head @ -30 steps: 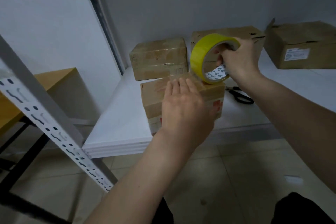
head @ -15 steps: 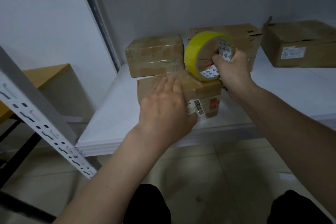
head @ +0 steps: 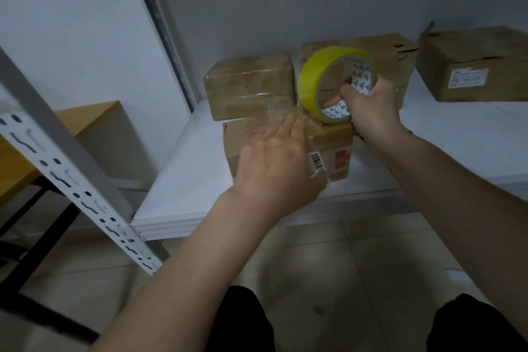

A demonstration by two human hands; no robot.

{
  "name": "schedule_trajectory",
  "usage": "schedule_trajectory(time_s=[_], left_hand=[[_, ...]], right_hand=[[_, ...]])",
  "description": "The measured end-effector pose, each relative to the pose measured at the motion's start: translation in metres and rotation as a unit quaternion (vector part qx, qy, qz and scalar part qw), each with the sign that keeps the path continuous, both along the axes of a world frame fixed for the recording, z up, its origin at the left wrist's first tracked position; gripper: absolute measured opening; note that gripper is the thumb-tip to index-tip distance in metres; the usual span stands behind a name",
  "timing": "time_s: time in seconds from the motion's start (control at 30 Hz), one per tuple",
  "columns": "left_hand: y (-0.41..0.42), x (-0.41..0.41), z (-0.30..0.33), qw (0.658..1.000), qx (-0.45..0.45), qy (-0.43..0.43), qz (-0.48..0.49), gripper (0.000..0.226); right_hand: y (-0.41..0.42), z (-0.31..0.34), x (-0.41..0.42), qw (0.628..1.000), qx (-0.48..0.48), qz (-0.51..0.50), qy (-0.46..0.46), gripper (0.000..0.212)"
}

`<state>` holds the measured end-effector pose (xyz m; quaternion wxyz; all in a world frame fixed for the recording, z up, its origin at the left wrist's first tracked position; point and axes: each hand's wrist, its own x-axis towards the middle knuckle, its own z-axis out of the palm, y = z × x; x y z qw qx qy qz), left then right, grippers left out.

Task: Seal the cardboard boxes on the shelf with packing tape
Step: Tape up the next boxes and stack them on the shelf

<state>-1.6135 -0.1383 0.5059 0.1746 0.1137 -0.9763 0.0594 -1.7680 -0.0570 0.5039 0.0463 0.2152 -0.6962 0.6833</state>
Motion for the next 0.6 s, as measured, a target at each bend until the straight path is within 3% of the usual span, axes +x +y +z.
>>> schedule_trajectory(time_s=[0.2, 0.4, 0.6], left_hand=[[-0.013, 0.013, 0.003, 0.992, -0.052, -0.026, 0.115, 0.082], [0.017, -0.004, 0.0, 0.999, -0.021, -0.04, -0.021, 0.098], [0.008, 0.001, 0.0, 0.998, 0.0, -0.036, 0.059, 0.087]], right_hand=[[0.003, -0.001, 0.001, 1.0, 0.015, 0.002, 0.003, 0.02], [0.002, 0.001, 0.005, 1.0, -0.012, -0.001, -0.005, 0.011], [0.003, 0.002, 0.007, 1.0, -0.004, 0.014, -0.01, 0.014]])
